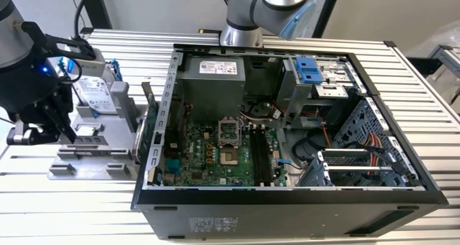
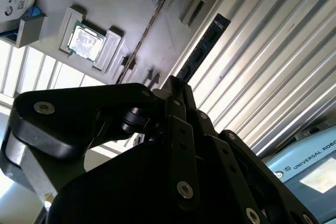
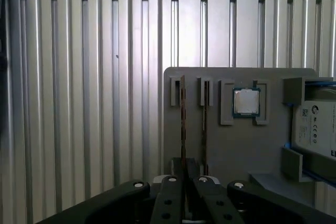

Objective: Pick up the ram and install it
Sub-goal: 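Pick up the ram and move it above insertion slot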

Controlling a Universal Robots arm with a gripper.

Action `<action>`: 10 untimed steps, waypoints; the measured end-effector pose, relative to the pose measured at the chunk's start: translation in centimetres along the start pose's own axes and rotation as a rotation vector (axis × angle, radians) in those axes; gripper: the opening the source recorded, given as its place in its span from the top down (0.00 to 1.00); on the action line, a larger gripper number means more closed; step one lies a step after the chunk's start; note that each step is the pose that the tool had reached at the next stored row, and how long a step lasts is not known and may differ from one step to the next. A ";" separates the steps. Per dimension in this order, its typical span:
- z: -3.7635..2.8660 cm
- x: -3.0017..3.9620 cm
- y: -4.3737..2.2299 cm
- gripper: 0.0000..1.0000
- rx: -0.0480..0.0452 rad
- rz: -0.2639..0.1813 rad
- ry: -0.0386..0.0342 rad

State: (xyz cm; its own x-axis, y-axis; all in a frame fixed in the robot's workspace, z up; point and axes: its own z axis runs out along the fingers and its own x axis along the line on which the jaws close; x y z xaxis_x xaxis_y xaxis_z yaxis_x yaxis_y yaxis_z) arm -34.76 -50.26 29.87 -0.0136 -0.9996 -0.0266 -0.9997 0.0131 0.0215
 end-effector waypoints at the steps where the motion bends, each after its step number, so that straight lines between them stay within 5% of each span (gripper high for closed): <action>1: -0.09 0.00 0.00 1.00 -0.0001 0.000 0.0000; 10: -0.99 -0.03 0.02 1.00 0.0001 0.000 -0.0001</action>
State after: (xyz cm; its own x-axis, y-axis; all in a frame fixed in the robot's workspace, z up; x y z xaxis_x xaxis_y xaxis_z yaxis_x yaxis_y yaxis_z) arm -34.76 -50.26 30.87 -0.0136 -0.9996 -0.0267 -0.9997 0.0131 0.0215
